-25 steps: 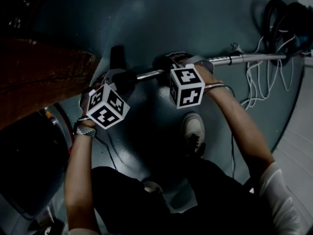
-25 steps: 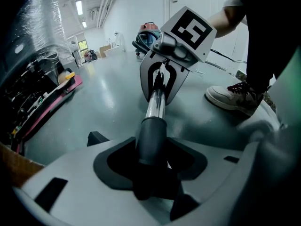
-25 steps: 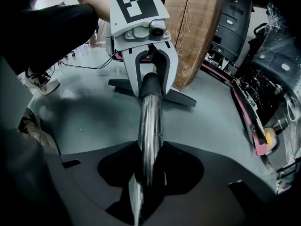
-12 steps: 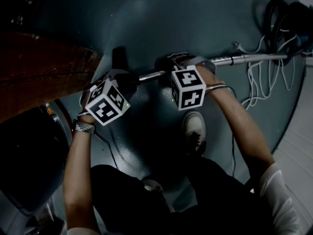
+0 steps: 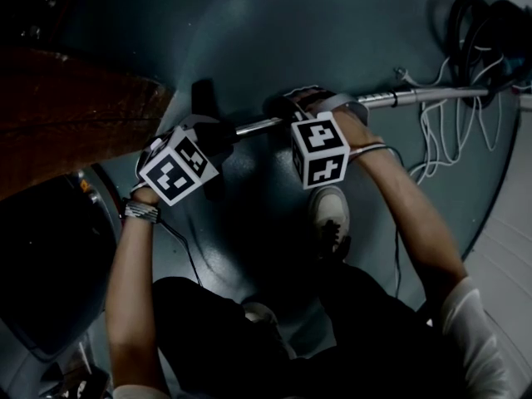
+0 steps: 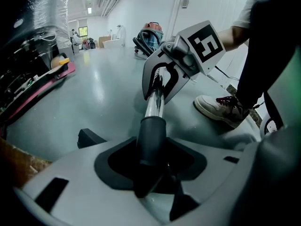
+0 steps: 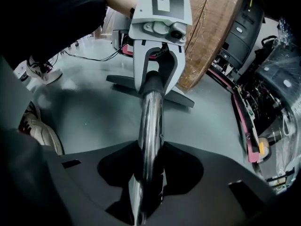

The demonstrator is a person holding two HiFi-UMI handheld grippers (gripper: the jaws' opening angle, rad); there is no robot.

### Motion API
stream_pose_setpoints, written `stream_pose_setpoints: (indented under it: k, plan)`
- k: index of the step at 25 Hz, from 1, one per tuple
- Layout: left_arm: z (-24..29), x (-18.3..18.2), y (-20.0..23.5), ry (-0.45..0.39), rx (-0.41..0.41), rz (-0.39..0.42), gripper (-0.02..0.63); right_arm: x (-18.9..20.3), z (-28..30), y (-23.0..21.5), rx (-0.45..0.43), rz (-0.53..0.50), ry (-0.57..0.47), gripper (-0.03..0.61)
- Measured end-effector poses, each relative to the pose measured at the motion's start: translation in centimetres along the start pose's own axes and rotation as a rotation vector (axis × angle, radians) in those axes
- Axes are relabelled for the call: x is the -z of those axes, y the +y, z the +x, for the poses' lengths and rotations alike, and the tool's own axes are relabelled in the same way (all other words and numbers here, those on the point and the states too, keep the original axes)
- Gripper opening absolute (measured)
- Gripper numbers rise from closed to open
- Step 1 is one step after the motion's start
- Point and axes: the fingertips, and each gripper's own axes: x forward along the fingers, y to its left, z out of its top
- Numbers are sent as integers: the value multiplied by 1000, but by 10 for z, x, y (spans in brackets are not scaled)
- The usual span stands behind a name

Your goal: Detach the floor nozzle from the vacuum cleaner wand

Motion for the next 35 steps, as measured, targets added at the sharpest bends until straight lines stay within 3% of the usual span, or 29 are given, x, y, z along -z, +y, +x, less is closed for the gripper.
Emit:
stream_pose_setpoints:
  k: [19, 28, 35]
  plan:
    - [-6, -4, -19, -55, 119, -42, 190, -1, -9, 11, 45, -94, 39, 155]
    - [-17, -14, -17, -65, 13, 80, 183, -2, -21, 4, 54, -53, 22, 152]
    - [-18, -8, -20, -14, -35, 155, 183, -6, -23, 6, 40, -36, 4, 152]
